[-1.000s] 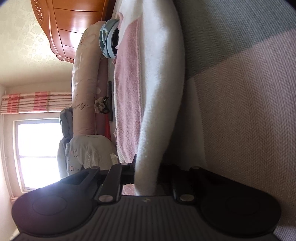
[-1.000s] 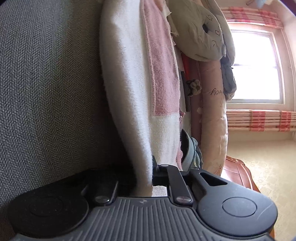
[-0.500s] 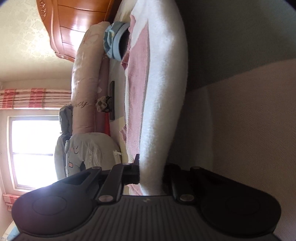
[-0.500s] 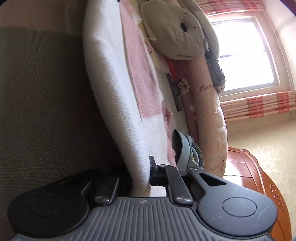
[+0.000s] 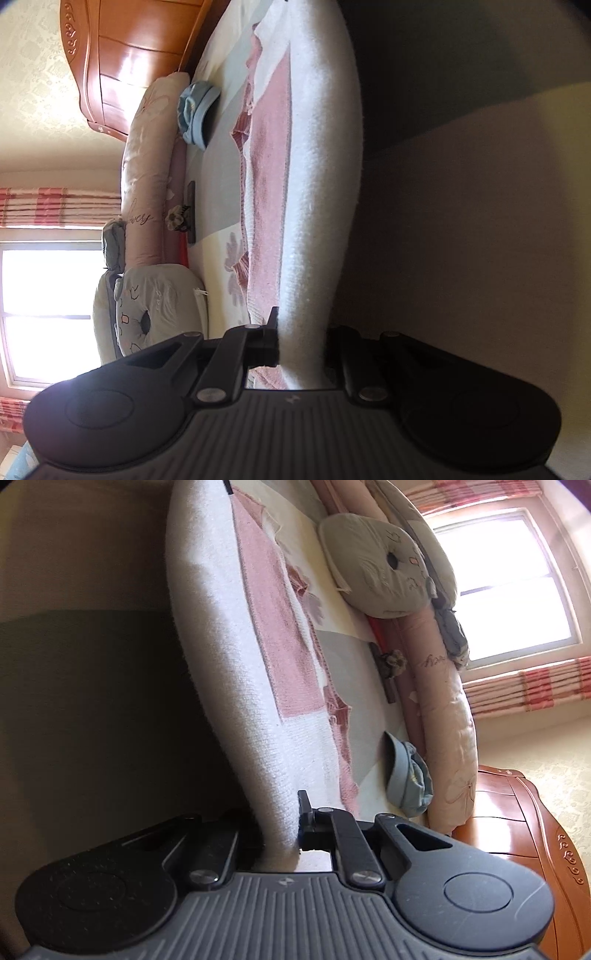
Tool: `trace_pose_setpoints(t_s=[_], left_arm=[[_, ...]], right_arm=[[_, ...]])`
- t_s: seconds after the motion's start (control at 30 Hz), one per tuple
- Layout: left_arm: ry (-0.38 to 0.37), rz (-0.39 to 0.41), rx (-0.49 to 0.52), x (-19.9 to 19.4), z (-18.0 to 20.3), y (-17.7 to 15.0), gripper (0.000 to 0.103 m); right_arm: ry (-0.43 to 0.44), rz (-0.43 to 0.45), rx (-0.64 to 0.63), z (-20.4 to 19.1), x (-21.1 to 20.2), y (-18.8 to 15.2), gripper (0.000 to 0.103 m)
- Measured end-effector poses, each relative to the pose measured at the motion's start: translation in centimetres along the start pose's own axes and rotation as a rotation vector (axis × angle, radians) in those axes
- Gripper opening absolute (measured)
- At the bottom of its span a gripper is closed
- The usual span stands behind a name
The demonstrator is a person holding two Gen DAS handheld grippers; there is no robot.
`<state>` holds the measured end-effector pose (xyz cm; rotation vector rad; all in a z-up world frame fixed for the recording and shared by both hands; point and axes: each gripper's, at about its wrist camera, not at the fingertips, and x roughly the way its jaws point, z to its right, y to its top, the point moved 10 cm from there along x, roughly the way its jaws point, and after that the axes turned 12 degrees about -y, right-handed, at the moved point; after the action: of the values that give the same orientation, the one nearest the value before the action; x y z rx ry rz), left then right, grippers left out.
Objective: Fold clothes
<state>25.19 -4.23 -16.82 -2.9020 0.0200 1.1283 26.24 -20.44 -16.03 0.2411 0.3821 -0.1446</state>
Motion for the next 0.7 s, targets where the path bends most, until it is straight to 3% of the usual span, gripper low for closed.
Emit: trace_pose_setpoints(t_s=[0.3,0.5,0.6,0.7], left_arm=[[-0.031,0.027,-0.014,-5.7,4.8,-0.3,0.008],[-0.053,0.027,-0.033,-6.3,7.2,-0.1,0.008],[-0.086,0.033,-0.047,-6.6,8.0,-0.2,0.011],[-0.238,0.077,-0.096,-8.5,9.1,-1.0,0.018]], right_arm=[[0.059,-0.011,0.059,-2.3,-6.7,-1.0,0.012],[0.122,-0.047,0.146,-3.7,-7.8,-1.8,0.013],[0.184,-0.089,0.223,-4.0,-7.6,-2.2,0.019],[0.286,-0.118,0.307,-3.8,-8.6,-3.0,0.027]])
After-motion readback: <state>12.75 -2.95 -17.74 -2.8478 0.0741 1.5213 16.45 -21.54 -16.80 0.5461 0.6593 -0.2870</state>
